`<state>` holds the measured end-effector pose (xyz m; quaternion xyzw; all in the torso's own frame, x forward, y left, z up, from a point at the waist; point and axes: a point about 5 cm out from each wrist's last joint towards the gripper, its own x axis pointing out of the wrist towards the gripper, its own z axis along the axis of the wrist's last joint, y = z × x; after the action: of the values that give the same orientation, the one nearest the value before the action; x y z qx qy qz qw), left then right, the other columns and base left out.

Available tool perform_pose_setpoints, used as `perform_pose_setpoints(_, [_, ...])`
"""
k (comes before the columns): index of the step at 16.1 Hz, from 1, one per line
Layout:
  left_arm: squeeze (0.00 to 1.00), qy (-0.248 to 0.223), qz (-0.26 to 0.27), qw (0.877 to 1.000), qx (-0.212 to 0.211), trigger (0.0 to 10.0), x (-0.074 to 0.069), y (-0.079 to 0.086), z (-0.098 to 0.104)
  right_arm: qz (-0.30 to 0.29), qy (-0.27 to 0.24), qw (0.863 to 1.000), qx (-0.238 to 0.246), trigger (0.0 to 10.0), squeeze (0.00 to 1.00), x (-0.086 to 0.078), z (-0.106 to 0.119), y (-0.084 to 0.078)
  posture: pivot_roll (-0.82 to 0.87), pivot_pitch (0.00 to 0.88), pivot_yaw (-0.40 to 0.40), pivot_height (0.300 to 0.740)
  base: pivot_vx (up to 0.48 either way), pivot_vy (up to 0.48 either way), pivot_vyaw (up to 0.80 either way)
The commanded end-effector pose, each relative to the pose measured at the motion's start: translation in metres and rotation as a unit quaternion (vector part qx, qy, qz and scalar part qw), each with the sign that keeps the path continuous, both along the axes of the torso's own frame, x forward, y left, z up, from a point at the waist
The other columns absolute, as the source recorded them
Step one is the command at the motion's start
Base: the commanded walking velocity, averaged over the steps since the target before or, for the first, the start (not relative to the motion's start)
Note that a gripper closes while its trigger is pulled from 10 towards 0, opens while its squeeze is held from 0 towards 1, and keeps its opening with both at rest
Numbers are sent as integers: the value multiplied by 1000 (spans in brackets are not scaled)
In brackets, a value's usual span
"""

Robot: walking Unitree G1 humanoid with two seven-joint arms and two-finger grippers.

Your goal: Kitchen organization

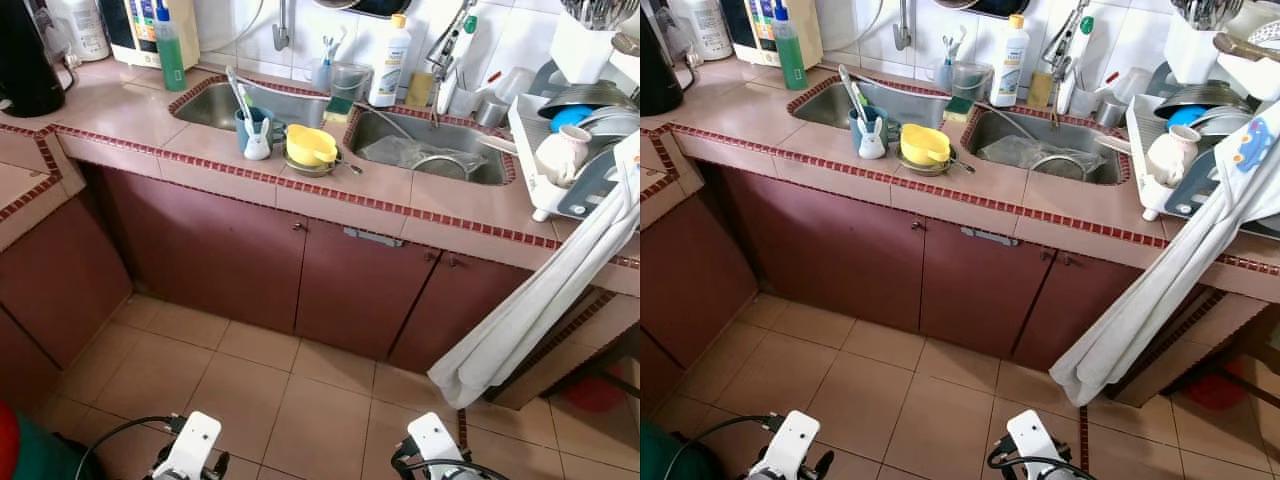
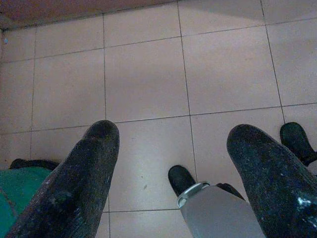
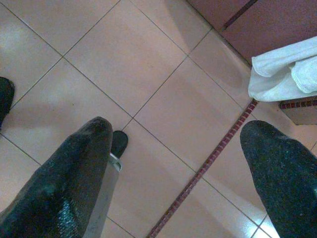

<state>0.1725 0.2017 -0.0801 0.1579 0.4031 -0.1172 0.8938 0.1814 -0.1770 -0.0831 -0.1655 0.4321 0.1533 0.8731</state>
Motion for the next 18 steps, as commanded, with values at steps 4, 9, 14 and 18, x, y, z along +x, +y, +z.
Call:
perform_pose_setpoints(4, [0, 52, 14, 999, -10, 10000, -10, -30, -12, 23, 34, 998, -51, 10000, 0, 3, 0, -13, 105, 0, -123, 740, 0, 0, 0])
perform_pose_setpoints(9, [0, 44, 96, 993, -48, 10000, -15, -29, -13, -33, 23, 999, 6, 10000, 0, -3, -2, -6, 105, 0, -128, 740, 0, 0, 0])
perform_pose_setpoints(14, [0, 53, 103, 992, -45, 10000, -22, -27, -16, -29, 31, 999, 7, 10000, 0, -7, -4, -6, 115, 0, -132, 740, 0, 0, 0])
perform_pose_setpoints(18, [255, 60, 100, 992, -47, 10000, -25, -26, -17, -55, 37, 997, 45, 10000, 1000, -11, -5, -4, 118, 0, -133, 740, 0, 0, 0])
